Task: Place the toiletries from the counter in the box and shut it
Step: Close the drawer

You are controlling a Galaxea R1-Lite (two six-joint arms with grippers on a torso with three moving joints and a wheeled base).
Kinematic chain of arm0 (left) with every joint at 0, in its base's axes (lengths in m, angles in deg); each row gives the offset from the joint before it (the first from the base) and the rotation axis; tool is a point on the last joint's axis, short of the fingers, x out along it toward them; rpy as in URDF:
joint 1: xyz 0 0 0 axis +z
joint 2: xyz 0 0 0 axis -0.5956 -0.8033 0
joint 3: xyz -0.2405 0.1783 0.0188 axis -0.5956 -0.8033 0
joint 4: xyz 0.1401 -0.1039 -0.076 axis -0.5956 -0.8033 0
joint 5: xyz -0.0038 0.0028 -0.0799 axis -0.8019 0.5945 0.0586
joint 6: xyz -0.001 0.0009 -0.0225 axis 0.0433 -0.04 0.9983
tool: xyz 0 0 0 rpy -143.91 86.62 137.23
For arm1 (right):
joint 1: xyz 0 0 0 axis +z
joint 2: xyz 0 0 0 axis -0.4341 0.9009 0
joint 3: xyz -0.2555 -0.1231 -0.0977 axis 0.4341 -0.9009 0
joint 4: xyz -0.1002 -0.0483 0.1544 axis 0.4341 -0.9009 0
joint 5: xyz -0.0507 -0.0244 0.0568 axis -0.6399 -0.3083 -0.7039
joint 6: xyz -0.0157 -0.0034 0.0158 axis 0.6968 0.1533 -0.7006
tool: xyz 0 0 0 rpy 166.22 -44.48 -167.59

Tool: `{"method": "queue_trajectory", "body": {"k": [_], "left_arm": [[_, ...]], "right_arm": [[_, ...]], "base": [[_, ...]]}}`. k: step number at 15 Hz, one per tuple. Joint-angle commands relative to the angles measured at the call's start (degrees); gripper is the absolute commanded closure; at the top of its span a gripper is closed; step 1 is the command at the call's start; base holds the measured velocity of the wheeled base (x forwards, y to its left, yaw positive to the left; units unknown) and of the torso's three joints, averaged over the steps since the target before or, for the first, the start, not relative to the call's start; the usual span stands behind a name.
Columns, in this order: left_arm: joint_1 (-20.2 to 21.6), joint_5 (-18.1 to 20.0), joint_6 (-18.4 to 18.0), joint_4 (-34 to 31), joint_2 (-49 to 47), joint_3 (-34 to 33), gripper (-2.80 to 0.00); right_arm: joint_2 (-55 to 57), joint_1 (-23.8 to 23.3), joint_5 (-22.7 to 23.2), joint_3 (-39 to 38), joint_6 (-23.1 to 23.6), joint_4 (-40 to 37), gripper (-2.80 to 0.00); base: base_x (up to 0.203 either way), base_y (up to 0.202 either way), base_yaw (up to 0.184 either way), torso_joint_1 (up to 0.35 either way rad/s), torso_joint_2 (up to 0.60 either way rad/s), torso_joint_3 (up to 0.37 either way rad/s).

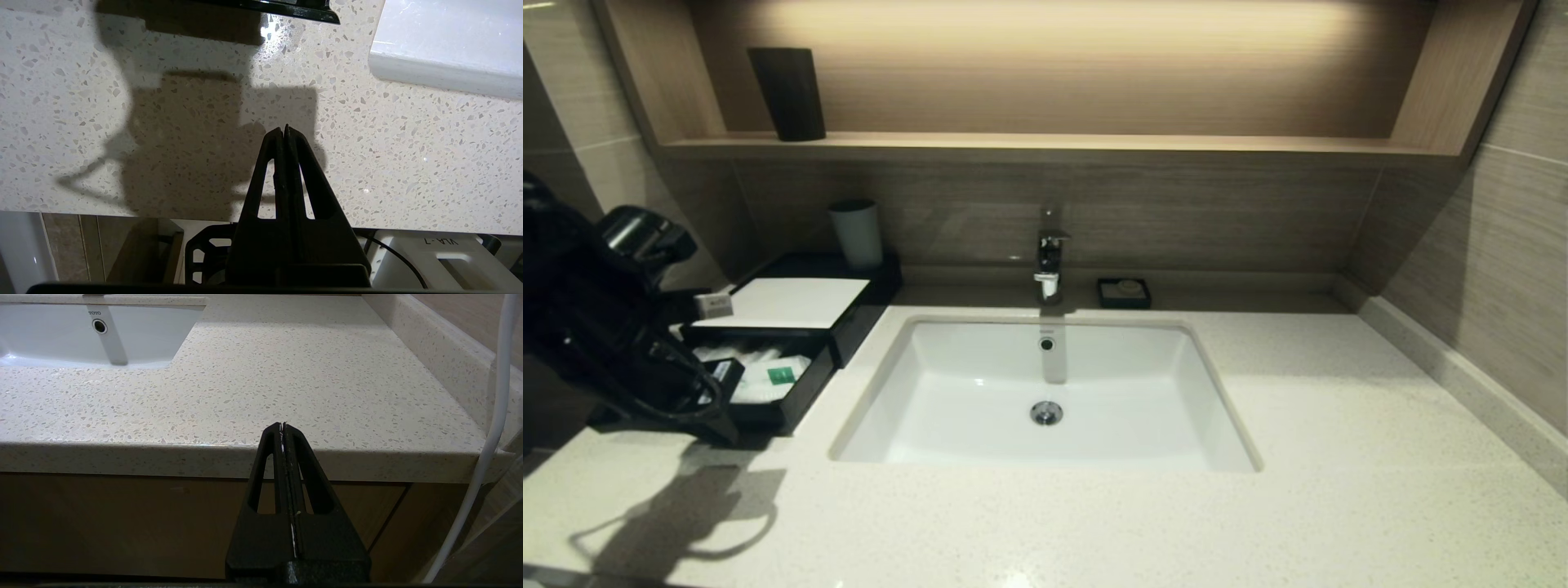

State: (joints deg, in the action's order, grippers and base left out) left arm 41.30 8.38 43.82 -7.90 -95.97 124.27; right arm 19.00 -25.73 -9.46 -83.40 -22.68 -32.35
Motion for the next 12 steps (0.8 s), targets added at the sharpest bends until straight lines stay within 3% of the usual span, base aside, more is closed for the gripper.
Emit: {"method": "queue_trajectory", "body": {"k": [1, 12], "left_arm": [[0.0, 0.08, 0.05, -0.32, -0.88, 0.1, 0.0], [0.0, -0.1, 0.14, 0.32, -1.81, 0.92, 0.0]], "right_arm": [[0.0, 0.0, 0.0, 0.0, 0.02, 0.01, 0.0], [0.0, 0.0, 0.0, 0.0, 0.02, 0.01, 0.0]], "base": [[0.0, 0.0, 0.0, 0.0, 0.0, 0.0], [0.0, 0.0, 0.0, 0.0, 0.0, 0.0]]}}
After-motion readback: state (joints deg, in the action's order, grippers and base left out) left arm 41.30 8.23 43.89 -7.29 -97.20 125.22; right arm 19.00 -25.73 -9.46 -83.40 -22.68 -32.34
